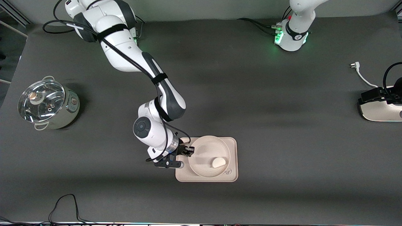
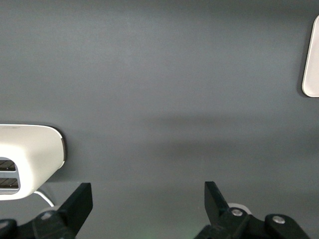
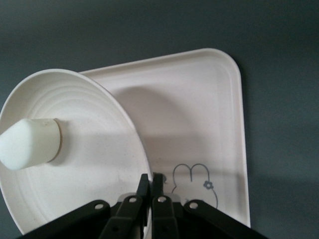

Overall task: Place bun in plate and plate on tray
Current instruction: 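Lower the plate onto the tray and open the right gripper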

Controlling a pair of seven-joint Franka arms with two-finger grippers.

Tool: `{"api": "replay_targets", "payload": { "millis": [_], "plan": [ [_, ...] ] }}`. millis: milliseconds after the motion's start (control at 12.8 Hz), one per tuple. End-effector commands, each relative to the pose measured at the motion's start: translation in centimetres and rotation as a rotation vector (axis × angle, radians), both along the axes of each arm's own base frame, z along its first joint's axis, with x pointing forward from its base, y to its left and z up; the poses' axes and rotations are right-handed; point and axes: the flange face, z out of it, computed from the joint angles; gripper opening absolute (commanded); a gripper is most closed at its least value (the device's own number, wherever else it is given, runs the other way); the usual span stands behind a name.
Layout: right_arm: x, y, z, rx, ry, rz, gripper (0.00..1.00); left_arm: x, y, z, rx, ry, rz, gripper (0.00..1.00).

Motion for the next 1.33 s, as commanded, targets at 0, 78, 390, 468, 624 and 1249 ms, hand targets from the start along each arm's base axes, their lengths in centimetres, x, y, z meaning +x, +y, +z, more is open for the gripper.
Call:
{"api": "replay_targets", "payload": {
  "millis": [0, 78, 390, 468, 624, 1249],
  "plan": [
    [0.5, 0.5, -1.3, 0.009, -0.018, 0.006, 0.00, 0.0, -0.2, 0.5, 0.013, -0.010, 0.003, 1.00],
    [0.5, 0.4, -1.7, 0.008, -0.018, 0.004, 0.00, 0.0, -0.2, 0.5, 0.014, -0.010, 0.003, 1.00],
    [0.3, 0.5, -2.6, 0.007, -0.021, -0.001, 0.19, 0.0, -0.1, 0.4, 0.014, -0.007, 0.005, 1.00],
    [0.3, 0.5, -2.7, 0.006, -0.019, -0.001, 0.49, 0.0, 0.1, 0.3, 0.014, -0.003, 0.007, 1.00],
    [0.4, 0.4, -2.6, 0.007, -0.019, -0.003, 0.83, -0.1, 0.3, 0.3, 0.014, -0.001, 0.011, 1.00],
    [-0.4, -3.5, 15.7, -0.015, 0.095, 0.054, 1.00, -0.1, 0.4, 0.2, 0.012, 0.002, 0.012, 1.00]
  ]
}}
